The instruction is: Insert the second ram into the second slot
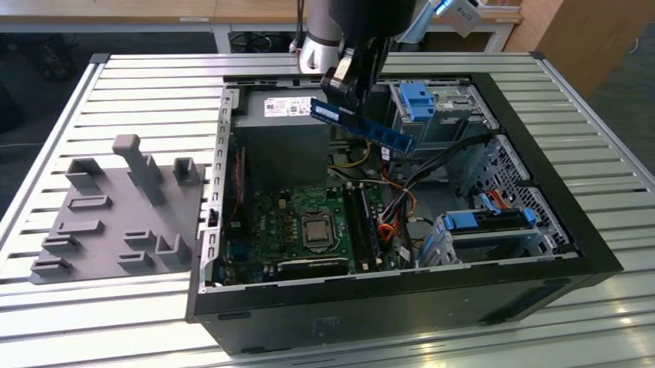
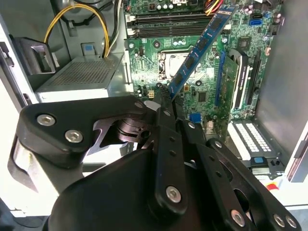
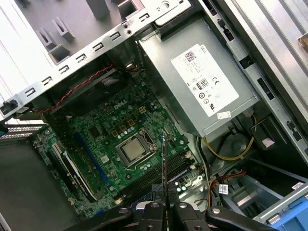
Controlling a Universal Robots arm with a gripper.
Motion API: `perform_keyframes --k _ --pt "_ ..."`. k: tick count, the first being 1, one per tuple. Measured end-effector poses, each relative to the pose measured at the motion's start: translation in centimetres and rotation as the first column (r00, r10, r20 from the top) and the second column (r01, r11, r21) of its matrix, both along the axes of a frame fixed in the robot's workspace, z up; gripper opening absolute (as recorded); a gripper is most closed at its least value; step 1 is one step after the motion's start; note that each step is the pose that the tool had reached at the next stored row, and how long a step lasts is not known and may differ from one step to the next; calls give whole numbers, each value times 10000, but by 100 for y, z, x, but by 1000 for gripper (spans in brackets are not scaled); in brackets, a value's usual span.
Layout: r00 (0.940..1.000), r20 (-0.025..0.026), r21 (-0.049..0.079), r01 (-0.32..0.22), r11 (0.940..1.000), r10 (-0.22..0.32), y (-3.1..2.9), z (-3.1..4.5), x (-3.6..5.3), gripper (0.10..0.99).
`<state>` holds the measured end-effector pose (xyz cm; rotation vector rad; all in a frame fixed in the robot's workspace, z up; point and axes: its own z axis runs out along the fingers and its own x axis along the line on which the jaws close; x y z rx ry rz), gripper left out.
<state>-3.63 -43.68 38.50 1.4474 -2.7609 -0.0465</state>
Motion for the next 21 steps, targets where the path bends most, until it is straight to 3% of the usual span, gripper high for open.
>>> perform_keyframes --k 21 --pt "9949 1 -1 1010 9949 -1010 0 -1 0 137"
